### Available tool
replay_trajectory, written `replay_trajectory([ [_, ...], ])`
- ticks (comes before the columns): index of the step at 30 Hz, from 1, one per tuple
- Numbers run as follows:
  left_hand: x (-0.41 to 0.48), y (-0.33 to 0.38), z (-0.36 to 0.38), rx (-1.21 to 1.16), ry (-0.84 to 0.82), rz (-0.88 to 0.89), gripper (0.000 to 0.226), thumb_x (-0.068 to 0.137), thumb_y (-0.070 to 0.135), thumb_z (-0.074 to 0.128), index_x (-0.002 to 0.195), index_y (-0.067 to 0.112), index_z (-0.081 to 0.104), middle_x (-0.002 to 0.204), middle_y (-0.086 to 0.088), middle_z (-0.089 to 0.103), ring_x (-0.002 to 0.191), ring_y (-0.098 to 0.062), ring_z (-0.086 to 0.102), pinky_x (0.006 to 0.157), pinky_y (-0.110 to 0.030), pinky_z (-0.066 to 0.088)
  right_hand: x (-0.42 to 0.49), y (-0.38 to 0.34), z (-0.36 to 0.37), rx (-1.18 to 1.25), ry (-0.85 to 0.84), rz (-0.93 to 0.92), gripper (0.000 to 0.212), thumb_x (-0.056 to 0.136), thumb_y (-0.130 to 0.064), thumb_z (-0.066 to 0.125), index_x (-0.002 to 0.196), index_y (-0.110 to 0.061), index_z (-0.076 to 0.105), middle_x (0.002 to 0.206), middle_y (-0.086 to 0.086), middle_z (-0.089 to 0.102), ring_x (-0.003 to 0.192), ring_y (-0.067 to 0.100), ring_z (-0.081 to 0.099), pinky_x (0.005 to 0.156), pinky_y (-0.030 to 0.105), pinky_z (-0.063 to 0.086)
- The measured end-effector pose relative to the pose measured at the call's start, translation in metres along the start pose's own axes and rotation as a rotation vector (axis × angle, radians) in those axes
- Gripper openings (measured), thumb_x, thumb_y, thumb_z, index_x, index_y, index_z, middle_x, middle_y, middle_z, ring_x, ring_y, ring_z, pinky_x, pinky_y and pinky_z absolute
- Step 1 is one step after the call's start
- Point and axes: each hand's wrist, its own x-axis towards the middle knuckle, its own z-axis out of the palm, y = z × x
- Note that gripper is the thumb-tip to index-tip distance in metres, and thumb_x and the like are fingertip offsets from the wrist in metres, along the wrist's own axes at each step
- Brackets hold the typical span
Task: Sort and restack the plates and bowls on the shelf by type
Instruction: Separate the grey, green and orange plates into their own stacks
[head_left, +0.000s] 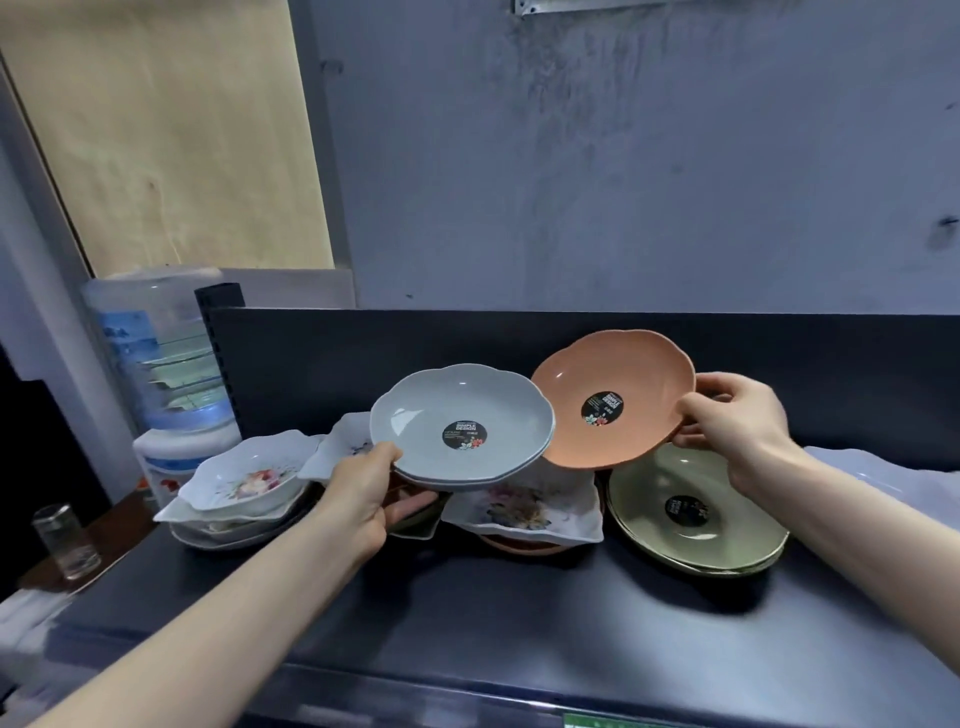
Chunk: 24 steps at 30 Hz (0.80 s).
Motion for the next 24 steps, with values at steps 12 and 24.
replay_trajectory([
  [12,-0.009,-0.015,0.005,-0.017,0.065,0.019,0.016,0.090,0.002,0.045,0.105,0.004,0.051,0.080,-0.012,0.050,0.070,-0.021,0.051,0.038,-0.032,0.055,0.018,-0.016,-0.043,0.074,0.052,-0.031,0.029,0.082,0.002,0.054,0.101,-0.015,0.067,0.078,0.011,0.065,0.047,0.018,0.061,0.037,0.017,0.050],
  [24,-0.042,-0.025,-0.003,-0.045,0.128,0.025,0.010,0.090,0.002,0.049,0.084,0.009,0.054,0.091,-0.015,0.055,0.072,-0.023,0.054,0.037,-0.028,0.053,-0.005,-0.019,-0.003,0.246,-0.356,0.194,0.027,0.084,0.008,0.054,0.109,0.000,0.063,0.077,0.017,0.061,0.060,0.026,0.059,0.042,0.021,0.055],
])
